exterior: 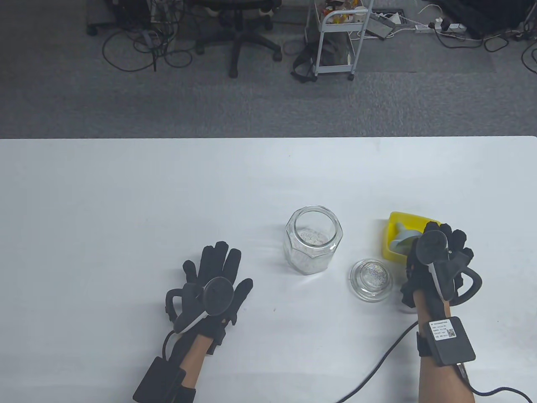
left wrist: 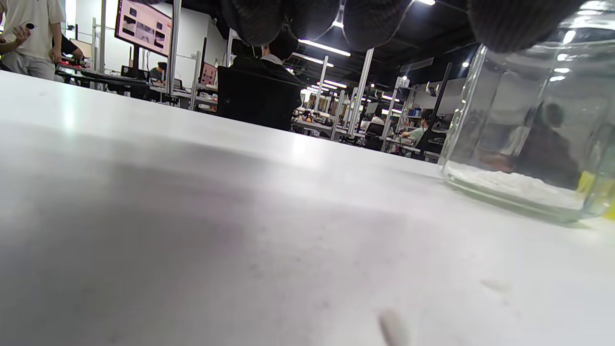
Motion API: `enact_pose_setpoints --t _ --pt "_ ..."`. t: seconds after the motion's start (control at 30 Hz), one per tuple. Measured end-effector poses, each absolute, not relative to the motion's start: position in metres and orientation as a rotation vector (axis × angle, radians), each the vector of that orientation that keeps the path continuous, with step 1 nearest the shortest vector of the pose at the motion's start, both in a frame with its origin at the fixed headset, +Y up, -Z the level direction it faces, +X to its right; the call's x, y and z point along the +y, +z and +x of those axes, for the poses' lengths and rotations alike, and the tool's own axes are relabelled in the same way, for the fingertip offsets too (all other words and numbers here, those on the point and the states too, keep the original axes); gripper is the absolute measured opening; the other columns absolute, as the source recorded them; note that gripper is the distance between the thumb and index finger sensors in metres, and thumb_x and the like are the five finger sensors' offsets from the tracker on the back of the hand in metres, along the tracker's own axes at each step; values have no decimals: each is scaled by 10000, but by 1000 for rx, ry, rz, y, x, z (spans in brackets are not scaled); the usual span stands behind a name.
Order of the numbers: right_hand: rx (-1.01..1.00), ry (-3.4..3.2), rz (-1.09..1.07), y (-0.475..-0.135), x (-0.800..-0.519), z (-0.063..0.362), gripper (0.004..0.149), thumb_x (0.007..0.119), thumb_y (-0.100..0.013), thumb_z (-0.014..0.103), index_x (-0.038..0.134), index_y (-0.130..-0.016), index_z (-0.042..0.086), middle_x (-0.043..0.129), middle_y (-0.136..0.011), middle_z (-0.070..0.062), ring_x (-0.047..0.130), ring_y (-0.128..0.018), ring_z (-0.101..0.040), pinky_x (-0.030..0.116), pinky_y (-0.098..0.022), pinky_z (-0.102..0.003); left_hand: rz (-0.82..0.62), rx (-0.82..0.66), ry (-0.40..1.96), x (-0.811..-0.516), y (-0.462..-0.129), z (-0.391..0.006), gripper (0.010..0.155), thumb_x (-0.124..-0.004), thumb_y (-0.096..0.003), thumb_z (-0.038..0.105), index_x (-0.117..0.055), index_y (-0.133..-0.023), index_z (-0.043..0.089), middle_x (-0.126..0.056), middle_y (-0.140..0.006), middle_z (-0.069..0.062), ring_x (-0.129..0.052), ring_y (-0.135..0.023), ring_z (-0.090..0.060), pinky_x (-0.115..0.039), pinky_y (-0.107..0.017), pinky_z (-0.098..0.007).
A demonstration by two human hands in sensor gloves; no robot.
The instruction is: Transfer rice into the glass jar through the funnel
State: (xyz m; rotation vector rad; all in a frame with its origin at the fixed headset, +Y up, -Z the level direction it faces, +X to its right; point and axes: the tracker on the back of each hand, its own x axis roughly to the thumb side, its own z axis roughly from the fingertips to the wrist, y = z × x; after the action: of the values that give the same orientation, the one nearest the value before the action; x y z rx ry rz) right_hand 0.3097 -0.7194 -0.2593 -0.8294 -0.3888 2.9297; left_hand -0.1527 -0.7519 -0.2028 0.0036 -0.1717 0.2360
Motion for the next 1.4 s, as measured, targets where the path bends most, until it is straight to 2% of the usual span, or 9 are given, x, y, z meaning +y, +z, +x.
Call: enact_pose_setpoints --t 0.1,0.17,0.27,0.37,0.47,0.6,0.8,1.03,1.4 --pt "-459 2998 -634 -252 -699 291 620 856 -408 512 661 -980 373 722 -1088 5 651 -1066 -323 598 -728 -624 11 -177 227 -751 -202 -151 762 -656 -543 696 -424 -1180 348 -328 -1308 -66 -386 -1205 -410 -348 -748 -765" --pt "-468 3004 -466 -249 -693 278 628 868 -395 530 674 -976 391 762 -1066 -5 743 -1019 -313 656 -707 -602 11 -181 221 -751 -202 -150 767 -655 -542 702 -419 -1181 349 -326 -1309 -67 -385 -1205 -411 -347 -748 -765" --pt "-320 3033 -262 -244 -690 255 642 869 -379 572 686 -972 412 802 -1038 -12 834 -943 -305 731 -669 -556 13 -186 215 -751 -201 -149 770 -655 -542 708 -416 -1181 352 -325 -1308 -68 -385 -1204 -413 -349 -747 -765" --pt "-161 3060 -158 -239 -690 235 651 869 -362 606 706 -966 424 801 -1042 -21 892 -879 -293 768 -635 -533 17 -187 220 -751 -201 -149 762 -653 -542 702 -421 -1180 355 -326 -1308 -65 -384 -1204 -411 -349 -747 -765" --pt "-1 3112 -118 -236 -691 220 643 866 -353 626 736 -951 428 814 -1033 -27 933 -831 -272 796 -611 -509 17 -189 216 -751 -201 -149 765 -654 -539 707 -421 -1179 358 -326 -1308 -66 -384 -1205 -409 -349 -748 -765" --pt "315 3162 -193 -238 -704 216 657 862 -354 637 708 -964 449 762 -1070 -36 934 -830 -278 794 -615 -504 13 -187 214 -750 -200 -149 769 -655 -540 709 -420 -1180 356 -324 -1309 -66 -384 -1204 -412 -348 -746 -766" --pt "501 3194 -240 -244 -725 217 687 879 -340 638 673 -974 470 738 -1084 -45 910 -846 -299 789 -619 -510 6 -181 207 -750 -200 -150 767 -656 -541 708 -424 -1180 354 -328 -1307 -71 -386 -1204 -413 -351 -745 -766" --pt "593 3211 -245 -247 -735 215 757 911 -326 622 576 -993 497 687 -1091 -52 921 -833 -305 804 -610 -508 -5 -179 201 -750 -200 -150 767 -654 -543 708 -422 -1182 352 -328 -1308 -72 -388 -1202 -417 -352 -744 -767" --pt "524 3174 -193 -248 -736 217 738 926 -330 589 619 -988 458 708 -1056 -89 919 -798 -337 794 -610 -512 -11 -183 198 -750 -200 -149 768 -655 -541 709 -425 -1181 352 -332 -1308 -72 -394 -1201 -417 -354 -744 -767"
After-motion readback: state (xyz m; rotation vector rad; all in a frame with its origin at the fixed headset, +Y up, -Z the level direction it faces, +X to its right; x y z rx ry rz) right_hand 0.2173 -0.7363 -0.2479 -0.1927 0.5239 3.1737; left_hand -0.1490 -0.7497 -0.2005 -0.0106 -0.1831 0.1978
